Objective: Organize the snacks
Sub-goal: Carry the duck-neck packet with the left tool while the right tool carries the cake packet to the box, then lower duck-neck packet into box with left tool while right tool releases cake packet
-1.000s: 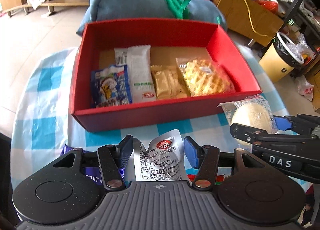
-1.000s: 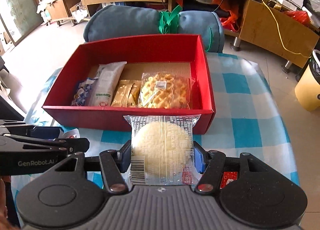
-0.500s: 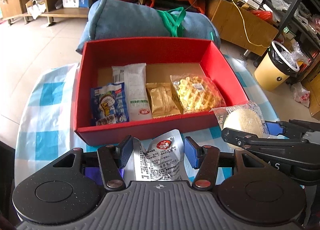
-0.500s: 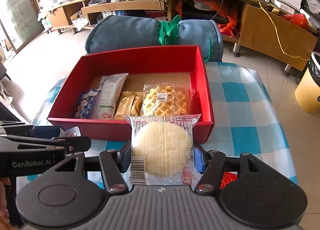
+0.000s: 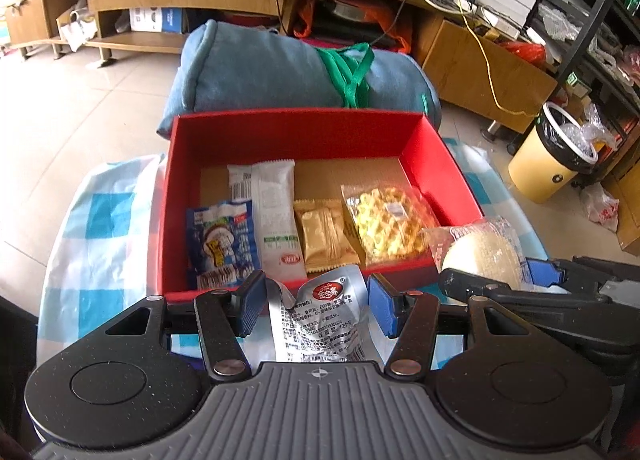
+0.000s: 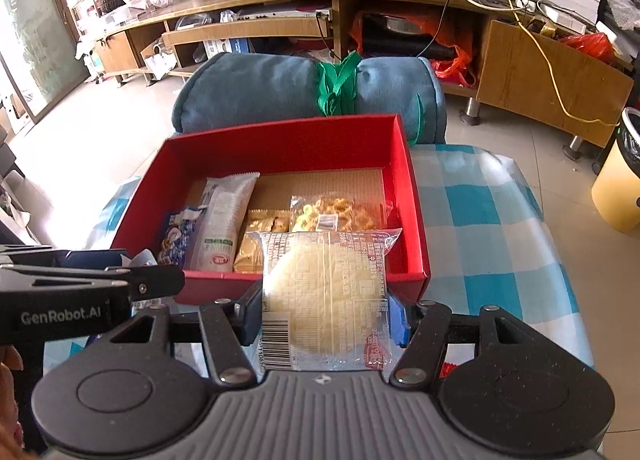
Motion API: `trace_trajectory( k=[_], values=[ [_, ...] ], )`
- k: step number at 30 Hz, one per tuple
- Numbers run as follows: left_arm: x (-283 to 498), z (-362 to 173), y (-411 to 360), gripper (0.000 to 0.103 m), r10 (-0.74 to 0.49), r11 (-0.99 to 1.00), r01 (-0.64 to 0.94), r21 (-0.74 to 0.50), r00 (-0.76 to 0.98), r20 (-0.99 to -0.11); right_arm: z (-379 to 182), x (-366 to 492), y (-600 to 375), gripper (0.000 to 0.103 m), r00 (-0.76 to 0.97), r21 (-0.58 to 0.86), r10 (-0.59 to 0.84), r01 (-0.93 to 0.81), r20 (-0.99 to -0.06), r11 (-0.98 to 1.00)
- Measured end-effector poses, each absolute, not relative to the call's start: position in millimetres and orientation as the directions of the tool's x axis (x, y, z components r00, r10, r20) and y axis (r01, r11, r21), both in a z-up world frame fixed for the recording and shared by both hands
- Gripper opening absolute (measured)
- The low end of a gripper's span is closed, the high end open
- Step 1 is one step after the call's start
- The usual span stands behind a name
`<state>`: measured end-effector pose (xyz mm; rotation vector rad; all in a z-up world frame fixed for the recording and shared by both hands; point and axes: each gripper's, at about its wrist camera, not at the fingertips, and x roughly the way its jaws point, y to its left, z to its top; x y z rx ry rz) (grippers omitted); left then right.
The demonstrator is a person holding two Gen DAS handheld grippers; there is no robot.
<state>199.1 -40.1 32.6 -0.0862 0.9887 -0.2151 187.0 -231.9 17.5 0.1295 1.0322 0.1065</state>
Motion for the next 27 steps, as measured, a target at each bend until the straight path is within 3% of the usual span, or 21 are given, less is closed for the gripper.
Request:
trace_trajectory(
  k=[15, 27],
  values=[
    [235, 55, -36, 0.063, -0.195, 0.98, 0.099, -0.17, 0.591, -0.783, 33, 224, -233, 0.055, 0.565, 0.189, 0.163, -0.014, -0.809, 0.982],
    [269, 43, -36, 0.061, -0.141, 0.99, 0.066, -0.126, 0.579, -0.803, 9, 260, -238, 0.055, 0.536, 0.203, 0.163, 0.015, -0.828, 0.979]
  ],
)
